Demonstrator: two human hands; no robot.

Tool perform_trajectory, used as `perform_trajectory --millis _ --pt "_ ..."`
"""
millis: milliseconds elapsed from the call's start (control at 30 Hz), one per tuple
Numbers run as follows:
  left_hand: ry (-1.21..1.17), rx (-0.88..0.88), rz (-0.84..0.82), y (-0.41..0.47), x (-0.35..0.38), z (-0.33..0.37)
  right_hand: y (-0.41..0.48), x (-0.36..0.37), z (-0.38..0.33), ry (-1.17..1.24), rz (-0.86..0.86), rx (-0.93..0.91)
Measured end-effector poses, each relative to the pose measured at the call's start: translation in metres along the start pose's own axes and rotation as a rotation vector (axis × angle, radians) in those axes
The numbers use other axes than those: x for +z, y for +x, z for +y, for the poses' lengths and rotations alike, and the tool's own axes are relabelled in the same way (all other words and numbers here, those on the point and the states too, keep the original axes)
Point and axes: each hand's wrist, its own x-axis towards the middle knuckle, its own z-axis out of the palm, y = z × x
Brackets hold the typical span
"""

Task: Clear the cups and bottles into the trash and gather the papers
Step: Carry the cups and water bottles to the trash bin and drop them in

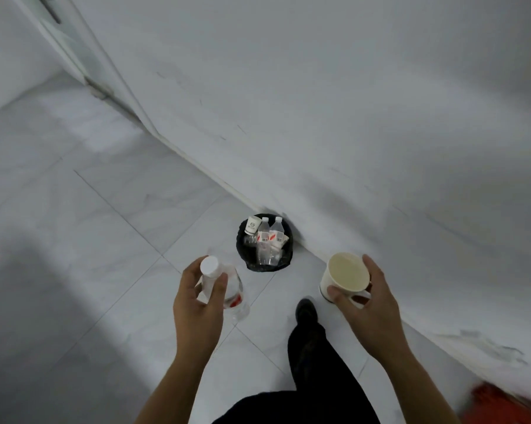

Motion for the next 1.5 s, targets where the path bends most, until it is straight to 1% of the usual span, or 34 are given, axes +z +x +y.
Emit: perform_trajectory --millis 167,300,400,500,667,767,867,967,1100,1167,1233,1300,1367,1400,1500 --pt "0.076 -0.062 0.010 0.095 0.058 -0.001 0.115 0.019 -0.016 -0.074 -0.132 0.045" --pt "0.077 -0.131 0.043 0.160 0.096 -0.035 0.182 0.056 -0.004 -0.177 -0.218 0.087" --pt "0.078 -0.225 0.061 0.205 0.126 -0.096 0.228 0.096 0.031 -0.222 -0.230 0.141" --pt "0.128 -0.279 0.048 0.247 0.165 -0.177 0.274 0.147 0.092 -0.243 -0.204 0.214" --pt "0.214 -0.255 -0.015 0.311 0.227 -0.310 0.336 0.231 0.202 -0.313 -0.194 0.295" --pt "0.245 -0.266 -0.053 0.340 0.258 -0.372 0.367 0.268 0.254 -0.329 -0.188 0.317" --pt "0.273 -0.250 -0.107 0.364 0.284 -0.417 0.389 0.295 0.293 -0.315 -0.169 0.341" --pt "0.311 -0.221 -0.143 0.391 0.305 -0.445 0.404 0.313 0.320 -0.322 -0.163 0.362" --pt "0.355 -0.256 -0.247 0.405 0.320 -0.464 0.416 0.328 0.343 -0.364 -0.157 0.397" --pt "0.315 -0.274 -0.246 0.400 0.319 -0.470 0.422 0.333 0.348 -0.359 -0.151 0.421" --pt "0.228 -0.332 -0.242 0.391 0.313 -0.476 0.429 0.338 0.351 -0.363 -0.154 0.426" --pt "0.117 -0.399 -0.305 0.383 0.306 -0.481 0.440 0.342 0.352 -0.369 -0.185 0.452" --pt "-0.005 -0.427 -0.407 0.375 0.301 -0.487 0.451 0.345 0.353 -0.352 -0.216 0.501" --pt "-0.025 -0.430 -0.453 0.373 0.299 -0.491 0.456 0.346 0.353 -0.342 -0.225 0.531" --pt "0.091 -0.455 -0.484 0.376 0.297 -0.495 0.462 0.345 0.352 -0.329 -0.275 0.602"
